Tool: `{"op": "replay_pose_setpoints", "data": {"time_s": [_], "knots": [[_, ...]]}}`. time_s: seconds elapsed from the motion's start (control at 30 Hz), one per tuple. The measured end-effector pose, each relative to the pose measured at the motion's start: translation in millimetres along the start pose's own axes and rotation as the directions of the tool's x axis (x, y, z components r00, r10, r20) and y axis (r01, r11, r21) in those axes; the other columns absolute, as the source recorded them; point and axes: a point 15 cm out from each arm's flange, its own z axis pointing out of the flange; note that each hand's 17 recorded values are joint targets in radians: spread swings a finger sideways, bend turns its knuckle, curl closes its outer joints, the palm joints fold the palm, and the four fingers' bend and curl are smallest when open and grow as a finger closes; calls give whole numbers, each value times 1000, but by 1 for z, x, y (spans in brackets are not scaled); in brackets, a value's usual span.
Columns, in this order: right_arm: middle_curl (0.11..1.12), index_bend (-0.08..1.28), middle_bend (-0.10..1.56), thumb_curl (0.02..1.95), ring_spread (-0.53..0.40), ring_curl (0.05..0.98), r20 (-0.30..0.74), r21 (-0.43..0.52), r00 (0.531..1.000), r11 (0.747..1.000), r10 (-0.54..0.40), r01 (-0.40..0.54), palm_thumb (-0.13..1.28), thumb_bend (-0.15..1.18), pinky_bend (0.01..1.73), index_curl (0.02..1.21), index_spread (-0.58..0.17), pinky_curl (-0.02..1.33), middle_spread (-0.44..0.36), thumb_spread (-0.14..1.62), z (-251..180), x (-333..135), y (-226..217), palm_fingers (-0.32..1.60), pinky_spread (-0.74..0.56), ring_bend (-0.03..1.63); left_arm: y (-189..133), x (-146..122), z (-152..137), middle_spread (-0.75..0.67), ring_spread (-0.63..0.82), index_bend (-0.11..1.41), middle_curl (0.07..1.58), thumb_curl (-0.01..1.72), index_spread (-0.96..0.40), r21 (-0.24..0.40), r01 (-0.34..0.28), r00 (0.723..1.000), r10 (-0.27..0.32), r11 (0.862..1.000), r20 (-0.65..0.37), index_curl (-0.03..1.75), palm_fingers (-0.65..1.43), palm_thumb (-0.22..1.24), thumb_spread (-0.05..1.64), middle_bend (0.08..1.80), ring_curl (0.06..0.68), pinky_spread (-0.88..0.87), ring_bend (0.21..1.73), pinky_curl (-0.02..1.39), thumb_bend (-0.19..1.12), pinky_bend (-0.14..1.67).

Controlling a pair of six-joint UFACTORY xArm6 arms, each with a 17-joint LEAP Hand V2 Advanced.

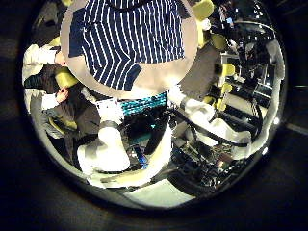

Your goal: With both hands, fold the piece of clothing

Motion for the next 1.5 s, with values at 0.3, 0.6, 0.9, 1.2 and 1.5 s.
{"op": "replay_pose_setpoints", "data": {"time_s": [0.3,0.6,0.9,1.2,1.5], "knots": [[383,144,333,254,53,263,10,-22,1000,1000,-14,15,287,-18,643,238,-310,255,-4,1207,10,6,-23,144,340,719,-5,-3,15,55,64,171,402,275,-78,-12,5,1000,-5,1000,14,332,236,155,1105,321,181,112,880,299,-23,551],[378,156,339,246,54,255,69,-10,997,1000,-25,26,279,-17,634,254,-312,245,-11,1214,13,-10,-29,159,340,704,-2,14,70,183,172,193,379,274,-50,-80,-45,998,48,996,32,347,86,127,1070,184,185,172,854,318,-27,576],[376,151,342,246,61,251,77,-34,997,999,2,0,272,-17,630,261,-312,238,-12,1217,17,-13,-25,165,340,697,18,50,147,345,397,201,305,286,-41,-105,-191,973,202,976,114,367,15,89,949,176,161,372,800,299,-32,544],[371,155,339,247,65,246,79,-46,995,998,56,-52,284,-14,619,267,-314,236,-12,1216,17,-15,-23,170,338,689,12,57,201,399,484,161,282,300,-52,-58,-261,948,267,964,171,363,-40,74,878,184,153,479,737,284,-35,472],[366,151,324,256,78,245,76,-47,995,997,64,-61,323,-16,619,266,-313,235,-3,1189,16,-17,-23,155,343,679,-4,55,241,344,490,137,297,324,16,-50,-294,933,298,955,203,318,9,107,813,216,160,513,719,279,-31,425]]}}
